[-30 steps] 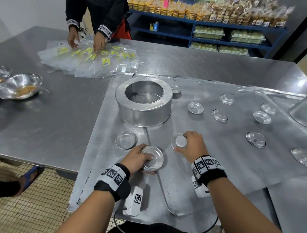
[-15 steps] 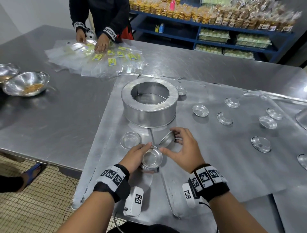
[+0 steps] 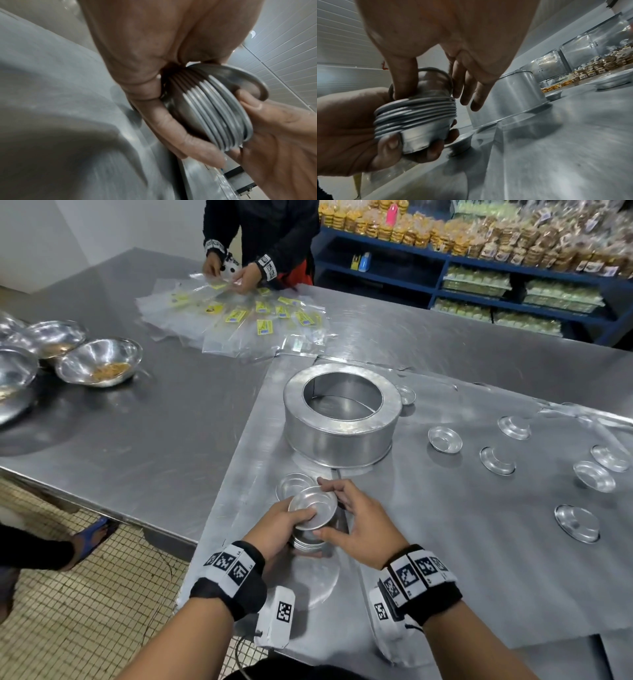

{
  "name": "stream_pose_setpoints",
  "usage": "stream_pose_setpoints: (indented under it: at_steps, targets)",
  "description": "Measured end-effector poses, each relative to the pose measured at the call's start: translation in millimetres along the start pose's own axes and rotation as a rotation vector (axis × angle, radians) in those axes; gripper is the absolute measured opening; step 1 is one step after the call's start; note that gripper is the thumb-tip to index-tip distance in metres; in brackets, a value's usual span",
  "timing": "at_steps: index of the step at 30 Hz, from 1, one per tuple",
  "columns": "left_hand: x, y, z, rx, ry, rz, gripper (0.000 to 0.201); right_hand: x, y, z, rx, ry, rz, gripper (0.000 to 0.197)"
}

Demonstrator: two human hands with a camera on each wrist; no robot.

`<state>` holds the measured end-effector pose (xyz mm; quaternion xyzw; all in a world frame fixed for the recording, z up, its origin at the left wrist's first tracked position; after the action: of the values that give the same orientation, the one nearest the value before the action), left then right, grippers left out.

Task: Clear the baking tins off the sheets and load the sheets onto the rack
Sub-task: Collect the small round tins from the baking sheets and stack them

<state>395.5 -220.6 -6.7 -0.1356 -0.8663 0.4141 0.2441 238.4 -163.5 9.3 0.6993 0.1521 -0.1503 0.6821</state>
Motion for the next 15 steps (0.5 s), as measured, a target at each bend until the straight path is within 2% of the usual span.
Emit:
stream_pose_setpoints:
  at_steps: [5,9,12,15]
  targets:
    - [-22.6,-2.4,-4.3,0.013,-0.029,-0.090,0.031,11.1,3.4,14.5,0.058,0.132,-0.053,0.058]
    - [-41.1,-4.6,-6.9,0.017,-0.108,-0.102,0.034,21.6,0.2,29.4,0.092,0.217,-0.129,0.059]
    - [-54.5,-2.6,-5.3,0.024,-0.179,-0.056,0.032,26.1,0.8,42.3,0.073,0.214,-0.288,0.062]
    - [-65.6,-2.9,-8.7,0.016,-0.244,-0.014,0.031,27.0,-0.1,57.4,0.071,0.149,-0.508,0.063]
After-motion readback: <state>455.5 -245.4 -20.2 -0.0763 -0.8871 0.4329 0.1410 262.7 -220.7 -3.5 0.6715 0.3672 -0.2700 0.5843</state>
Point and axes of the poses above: each hand's wrist, its own z-axis towards the middle knuckle, its own x-axis out of the palm, y = z × x, the point moved 2 cm from there along z, towards the middle knuckle, and after that the axes turned 1 degree about y, right-handed, at the moved point
